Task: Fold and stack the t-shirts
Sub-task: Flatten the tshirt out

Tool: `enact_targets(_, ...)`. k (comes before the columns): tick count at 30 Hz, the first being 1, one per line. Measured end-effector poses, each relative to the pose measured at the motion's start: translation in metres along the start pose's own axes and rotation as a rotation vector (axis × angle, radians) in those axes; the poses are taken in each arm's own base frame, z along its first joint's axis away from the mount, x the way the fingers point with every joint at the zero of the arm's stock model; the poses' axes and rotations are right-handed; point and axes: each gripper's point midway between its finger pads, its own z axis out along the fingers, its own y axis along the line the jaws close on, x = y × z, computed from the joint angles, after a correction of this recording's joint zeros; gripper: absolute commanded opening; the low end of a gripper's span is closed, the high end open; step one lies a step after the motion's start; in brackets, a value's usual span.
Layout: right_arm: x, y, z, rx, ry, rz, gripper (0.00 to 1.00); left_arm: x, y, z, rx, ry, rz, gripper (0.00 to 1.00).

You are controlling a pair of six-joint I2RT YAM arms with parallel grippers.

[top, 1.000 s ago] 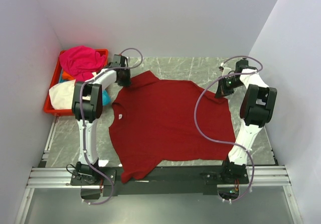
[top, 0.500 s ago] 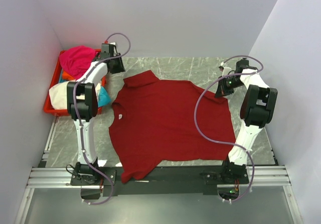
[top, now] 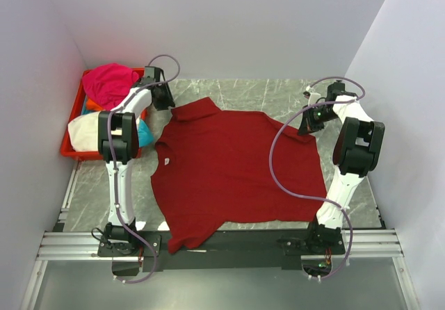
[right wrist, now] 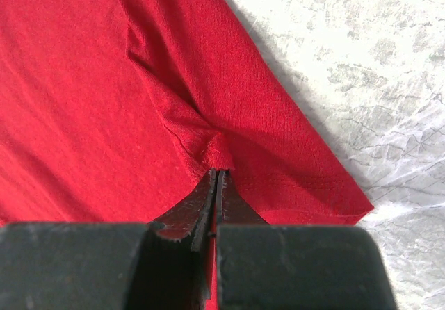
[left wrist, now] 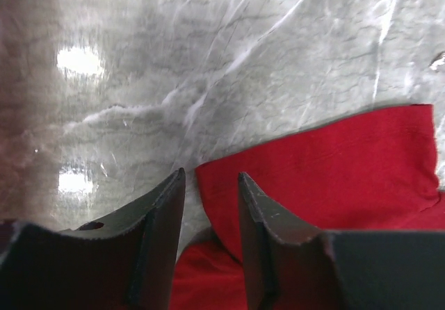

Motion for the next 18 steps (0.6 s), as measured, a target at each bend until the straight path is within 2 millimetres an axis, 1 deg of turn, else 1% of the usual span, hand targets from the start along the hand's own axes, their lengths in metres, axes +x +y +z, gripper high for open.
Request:
enact_targets(5,0.000,0.000,0.000,0.000,0.000,0.000,0.00,0.006,0.002,0.002,-0.009,0.017,-0.017,0.39)
enact_targets(9,0.000,0.000,0.000,0.000,-0.001,0.000,0.00,0.009,0.004,0.003,-0.012,0.027,-0.019,0.33)
enact_targets(12,0.000,0.000,0.000,0.000,0.000,0.000,0.00,0.015,0.006,0.009,-0.019,0.045,-0.020,0.33)
enact_targets(18,0.000,0.000,0.000,0.000,0.000,0.000,0.00,0.016,0.005,0.011,-0.024,0.048,-0.011,0.33)
